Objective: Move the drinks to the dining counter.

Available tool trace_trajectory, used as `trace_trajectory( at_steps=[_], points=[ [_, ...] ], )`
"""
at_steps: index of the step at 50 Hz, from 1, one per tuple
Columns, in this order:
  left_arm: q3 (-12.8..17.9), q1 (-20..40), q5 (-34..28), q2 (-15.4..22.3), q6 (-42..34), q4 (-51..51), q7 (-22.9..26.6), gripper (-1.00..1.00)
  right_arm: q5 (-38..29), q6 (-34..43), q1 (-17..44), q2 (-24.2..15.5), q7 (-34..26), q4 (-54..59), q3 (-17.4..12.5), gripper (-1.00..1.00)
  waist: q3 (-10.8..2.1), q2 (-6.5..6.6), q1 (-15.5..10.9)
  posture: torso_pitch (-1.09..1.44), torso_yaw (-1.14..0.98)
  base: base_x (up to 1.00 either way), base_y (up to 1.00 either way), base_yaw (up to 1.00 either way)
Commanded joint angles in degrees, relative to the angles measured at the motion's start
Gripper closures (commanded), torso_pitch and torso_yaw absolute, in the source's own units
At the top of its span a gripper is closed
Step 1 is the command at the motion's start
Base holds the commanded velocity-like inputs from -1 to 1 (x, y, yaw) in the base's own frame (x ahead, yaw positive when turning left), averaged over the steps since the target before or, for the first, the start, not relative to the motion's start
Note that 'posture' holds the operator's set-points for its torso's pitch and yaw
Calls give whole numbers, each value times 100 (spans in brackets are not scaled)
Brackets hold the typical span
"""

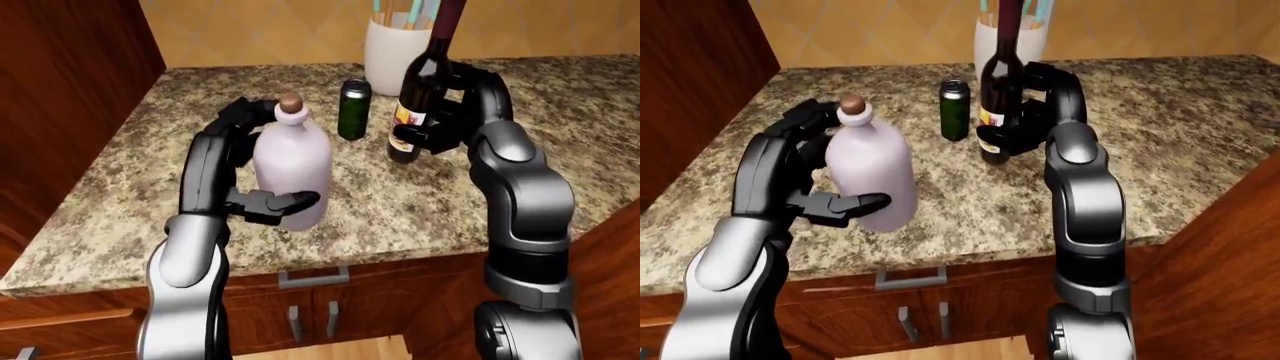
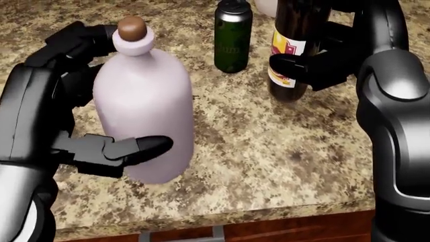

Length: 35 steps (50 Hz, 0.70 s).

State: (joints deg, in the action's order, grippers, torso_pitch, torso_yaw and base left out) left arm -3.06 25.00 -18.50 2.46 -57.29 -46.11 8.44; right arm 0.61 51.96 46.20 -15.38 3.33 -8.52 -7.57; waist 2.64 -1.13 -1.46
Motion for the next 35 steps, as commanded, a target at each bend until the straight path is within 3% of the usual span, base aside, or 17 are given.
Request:
trace_trajectory(
  at_steps=[1,7,9,19,20,23,30,35],
  points=[
    [-49,67,57,-16,102,-84,109,37,11,-333,297,-72,49,-404,-115,100,-181,-19,2,0,0,0,0,0],
    [-59,1,8,-34,159,-103,160,76,6,-284,275,-64,41,-496,-113,100,-178,-20,-5,0,0,0,0,0],
    [-6,74,-1,-31,58,-162,199,100,11,-216,271,-68,32,-578,-117,100,-178,-18,-5,0,0,0,0,0],
    [274,739,153,159,-837,-590,197,100,-5,46,140,-91,-39,-1043,-116,100,-120,-36,-14,0,0,0,0,0],
    [292,817,173,192,-924,-626,191,100,-19,49,130,-86,-50,-1057,-109,100,-232,5,7,0,0,-12,0,0],
    [351,973,239,255,-1076,-678,152,100,-42,106,131,-91,-78,-1121,-122,100,-315,72,89,0,0,-30,0,0],
    [479,1220,407,390,-1358,-794,71,100,-76,224,138,-94,-115,-1263,-125,100,-318,185,154,0,0,-43,0,0],
    [593,1260,556,457,-1345,-769,1,100,-115,162,132,-70,-131,-1205,-103,100,-316,150,183,0,0,-58,4,0]
  ],
)
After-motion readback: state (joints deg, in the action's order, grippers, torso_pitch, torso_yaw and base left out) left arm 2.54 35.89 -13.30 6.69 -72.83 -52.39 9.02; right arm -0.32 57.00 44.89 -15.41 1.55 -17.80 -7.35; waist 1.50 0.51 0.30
